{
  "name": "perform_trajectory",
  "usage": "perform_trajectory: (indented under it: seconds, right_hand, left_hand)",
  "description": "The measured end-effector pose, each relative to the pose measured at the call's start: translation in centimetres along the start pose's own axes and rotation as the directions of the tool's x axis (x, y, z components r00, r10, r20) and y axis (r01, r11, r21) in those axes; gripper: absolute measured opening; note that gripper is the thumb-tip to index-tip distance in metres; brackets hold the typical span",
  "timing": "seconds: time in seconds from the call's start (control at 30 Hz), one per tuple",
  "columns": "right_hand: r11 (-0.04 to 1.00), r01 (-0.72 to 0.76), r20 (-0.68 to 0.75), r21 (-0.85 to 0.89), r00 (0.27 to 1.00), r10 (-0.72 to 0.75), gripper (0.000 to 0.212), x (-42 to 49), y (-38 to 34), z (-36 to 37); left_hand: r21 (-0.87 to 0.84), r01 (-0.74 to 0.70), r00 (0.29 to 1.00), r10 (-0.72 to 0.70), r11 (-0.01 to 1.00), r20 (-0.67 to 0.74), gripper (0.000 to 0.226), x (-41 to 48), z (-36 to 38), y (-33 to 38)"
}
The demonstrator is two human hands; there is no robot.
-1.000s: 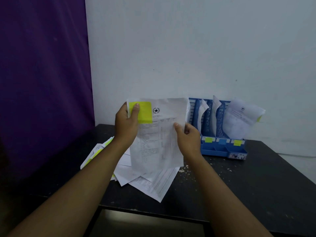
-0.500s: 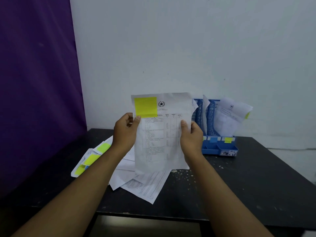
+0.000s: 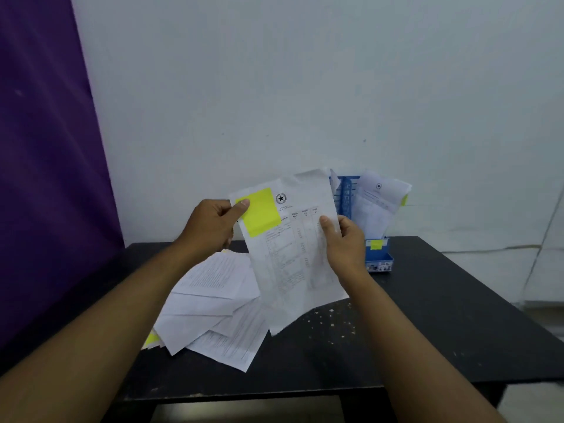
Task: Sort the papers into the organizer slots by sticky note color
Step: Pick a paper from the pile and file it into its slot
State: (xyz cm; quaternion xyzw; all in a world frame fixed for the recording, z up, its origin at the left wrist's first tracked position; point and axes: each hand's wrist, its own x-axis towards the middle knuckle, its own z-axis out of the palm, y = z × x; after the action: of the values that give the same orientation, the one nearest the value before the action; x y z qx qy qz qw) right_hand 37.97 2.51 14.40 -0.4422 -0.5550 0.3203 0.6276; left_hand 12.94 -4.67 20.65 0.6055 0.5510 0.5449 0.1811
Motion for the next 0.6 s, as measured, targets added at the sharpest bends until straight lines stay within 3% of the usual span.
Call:
perform_trajectory:
  seconds: [0.07, 0.13, 0.2, 0.33, 0.4, 0.5, 0.6]
  right_hand:
    - [0.996, 0.008, -0.065, -0.088, 0.998, -0.014, 0.039, 0.5, 0.5, -1.1]
    - [0.966, 0.006, -0.163, -0.26, 0.985, -0.05, 0.076, 0.9, 0.9, -2.1]
    - [0.922, 0.023, -0.21, -0.385, 0.971, -0.112, 0.092, 0.8, 0.8, -3.0]
    - [0.894, 0.21, -0.077, -0.396, 0.962, -0.26, 0.068, 0.4, 0.5, -4.5]
    - [0.911, 0.211, 0.022, -0.355, 0.976, -0.217, 0.07, -0.3, 0.5, -4.3]
    - [0.856, 0.203, 0.077, -0.475, 0.979, -0.189, 0.079, -0.6, 1.6, -4.9]
    - [0.804, 0.166, 0.068, -0.571, 0.986, -0.155, 0.058, 0.4, 2.9, -5.9]
  left_hand:
    - [0.003, 0.012, 0.998, -0.012, 1.0, 0.055, 0.055, 0.8, 1.0, 1.1]
    - [-0.065, 0.033, 0.995, -0.027, 0.997, 0.092, 0.05, 1.5, 2.7, 2.5]
    - [-0.123, 0.052, 0.994, -0.04, 0.991, 0.103, 0.05, 2.2, 4.6, 3.8]
    - [-0.188, 0.111, 0.989, -0.09, 0.976, 0.118, 0.05, 3.1, 8.6, 5.8]
    - [-0.212, 0.113, 0.991, -0.094, 0.971, 0.097, 0.047, 3.2, 9.8, 6.5]
    - [-0.245, 0.12, 0.991, -0.1, 0.962, 0.094, 0.038, 4.1, 12.7, 7.5]
    - [-0.279, 0.167, 0.984, -0.144, 0.946, 0.102, 0.036, 5.0, 15.2, 8.3]
